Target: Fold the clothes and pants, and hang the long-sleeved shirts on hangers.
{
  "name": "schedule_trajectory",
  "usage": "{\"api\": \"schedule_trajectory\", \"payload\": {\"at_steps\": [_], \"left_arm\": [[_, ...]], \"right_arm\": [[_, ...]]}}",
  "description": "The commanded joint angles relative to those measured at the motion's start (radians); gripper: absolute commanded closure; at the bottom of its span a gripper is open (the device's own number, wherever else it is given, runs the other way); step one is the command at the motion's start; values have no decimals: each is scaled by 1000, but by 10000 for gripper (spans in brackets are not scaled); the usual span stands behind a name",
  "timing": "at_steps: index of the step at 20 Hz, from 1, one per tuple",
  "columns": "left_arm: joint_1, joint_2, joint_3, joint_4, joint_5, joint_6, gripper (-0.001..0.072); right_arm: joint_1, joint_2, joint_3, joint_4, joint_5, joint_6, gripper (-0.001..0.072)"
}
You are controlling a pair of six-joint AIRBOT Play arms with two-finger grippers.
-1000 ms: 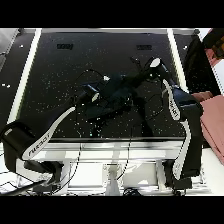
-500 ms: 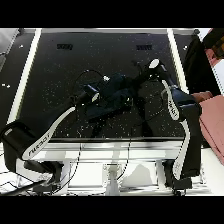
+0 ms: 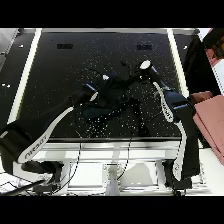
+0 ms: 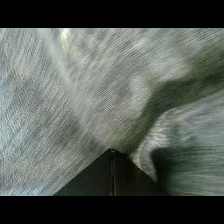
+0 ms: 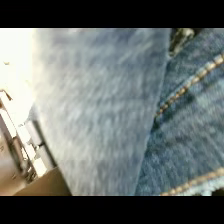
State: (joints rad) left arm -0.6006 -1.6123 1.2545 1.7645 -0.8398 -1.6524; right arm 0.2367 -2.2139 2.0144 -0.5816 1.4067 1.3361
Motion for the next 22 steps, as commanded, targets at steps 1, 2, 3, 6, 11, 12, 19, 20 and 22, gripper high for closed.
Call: {"api": "schedule_trajectory", "payload": {"at_steps": [1,2,3,6,11,12,19,20,22], "left_arm": [[4,101,6,99,5,0,692],[4,151,6,123,5,1,692],[4,205,6,151,5,1,692],[4,360,6,235,5,0,692],[56,589,6,296,3,-1,692],[81,626,6,296,1,-1,692],[279,788,5,292,-13,-1,692],[294,793,5,292,-29,-1,692],[304,791,5,292,-79,-1,692]], "right_arm": [[-42,33,15,27,-7,-11,677],[-71,56,16,27,-7,-11,677],[-103,82,16,27,-7,-11,676],[-226,183,15,27,-2,-7,677],[-473,381,15,2,50,58,677],[-529,425,15,-34,52,95,677],[-915,655,14,-365,101,281,676],[-969,672,14,-394,111,301,676],[-1058,687,12,-434,156,306,676]]}}
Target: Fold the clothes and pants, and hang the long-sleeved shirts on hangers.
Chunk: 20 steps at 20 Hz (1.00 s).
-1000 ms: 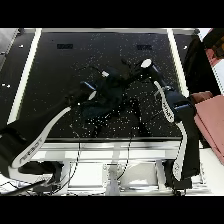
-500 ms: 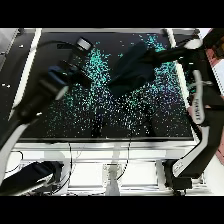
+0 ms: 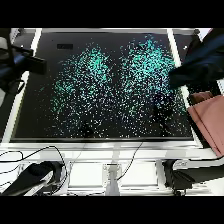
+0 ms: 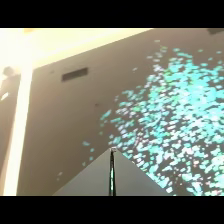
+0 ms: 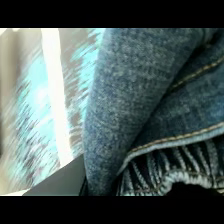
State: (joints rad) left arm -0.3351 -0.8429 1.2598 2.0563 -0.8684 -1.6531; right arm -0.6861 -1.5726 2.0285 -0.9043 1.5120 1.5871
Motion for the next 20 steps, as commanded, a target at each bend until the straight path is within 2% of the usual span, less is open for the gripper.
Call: {"api": "schedule_trajectory", "payload": {"at_steps": [1,4,7,9,10,12,20], "left_arm": [[38,21,-3,0,-73,0,692],[38,21,-4,0,-98,0,692],[38,21,-4,0,-98,0,692],[38,21,-4,0,-98,0,692],[38,21,-4,0,-97,0,692],[38,21,-4,0,-97,0,692],[38,21,-4,0,-98,1,692]], "right_arm": [[-174,45,-2,-132,99,55,677],[-260,45,-14,-244,210,62,676],[-325,45,-38,-437,319,61,677],[-360,44,-61,-515,324,61,666],[-375,44,-71,-518,323,61,531],[-389,44,-77,-518,310,61,27],[-359,47,-77,-459,327,80,24]]}}
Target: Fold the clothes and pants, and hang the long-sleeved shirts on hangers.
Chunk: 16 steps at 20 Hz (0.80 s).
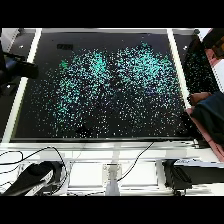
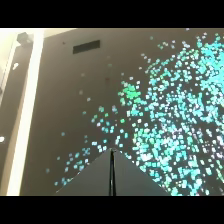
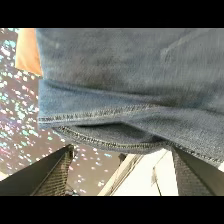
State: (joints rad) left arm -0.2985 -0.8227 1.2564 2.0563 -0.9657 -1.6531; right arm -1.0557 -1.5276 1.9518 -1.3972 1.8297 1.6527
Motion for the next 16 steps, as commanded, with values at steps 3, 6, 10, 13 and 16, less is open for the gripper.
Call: {"api": "schedule_trajectory", "payload": {"at_steps": [3,6,10,13,16], "left_arm": [[1,1,0,0,0,1,692],[1,1,0,0,0,1,692],[1,1,0,0,0,1,692],[1,1,0,0,0,1,692],[1,1,0,0,0,1,692]], "right_arm": [[63,11,-1,236,8,-58,81],[171,25,0,513,5,-84,448],[389,90,3,801,-17,-140,676],[599,175,3,741,-48,-145,676],[767,247,3,649,-111,-155,676]]}}
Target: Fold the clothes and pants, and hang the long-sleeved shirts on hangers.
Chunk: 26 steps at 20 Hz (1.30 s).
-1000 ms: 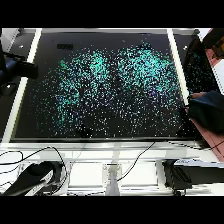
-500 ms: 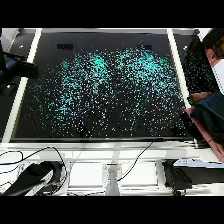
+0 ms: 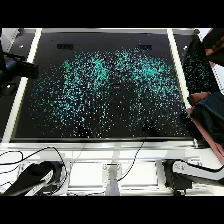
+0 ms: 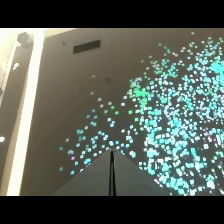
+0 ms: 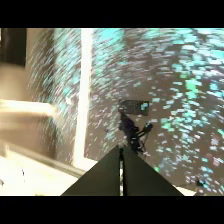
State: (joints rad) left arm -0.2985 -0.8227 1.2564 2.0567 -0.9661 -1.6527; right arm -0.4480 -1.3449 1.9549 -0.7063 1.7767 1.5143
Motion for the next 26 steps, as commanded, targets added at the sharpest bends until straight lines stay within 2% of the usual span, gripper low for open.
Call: {"api": "schedule_trajectory", "payload": {"at_steps": [1,3,6,8,15,26], "left_arm": [[1,1,0,0,0,0,692],[1,1,0,0,0,0,692],[1,1,0,0,0,0,692],[1,1,0,0,0,0,692],[1,1,0,0,0,0,692],[1,1,0,0,0,0,693]], "right_arm": [[209,87,0,-117,-93,-17,676],[296,116,-1,-345,-171,-5,676],[393,105,-7,-758,-237,82,677],[411,92,-38,-910,-251,153,677],[411,89,-216,-912,-283,161,676],[411,90,-217,-911,-287,161,676]]}}
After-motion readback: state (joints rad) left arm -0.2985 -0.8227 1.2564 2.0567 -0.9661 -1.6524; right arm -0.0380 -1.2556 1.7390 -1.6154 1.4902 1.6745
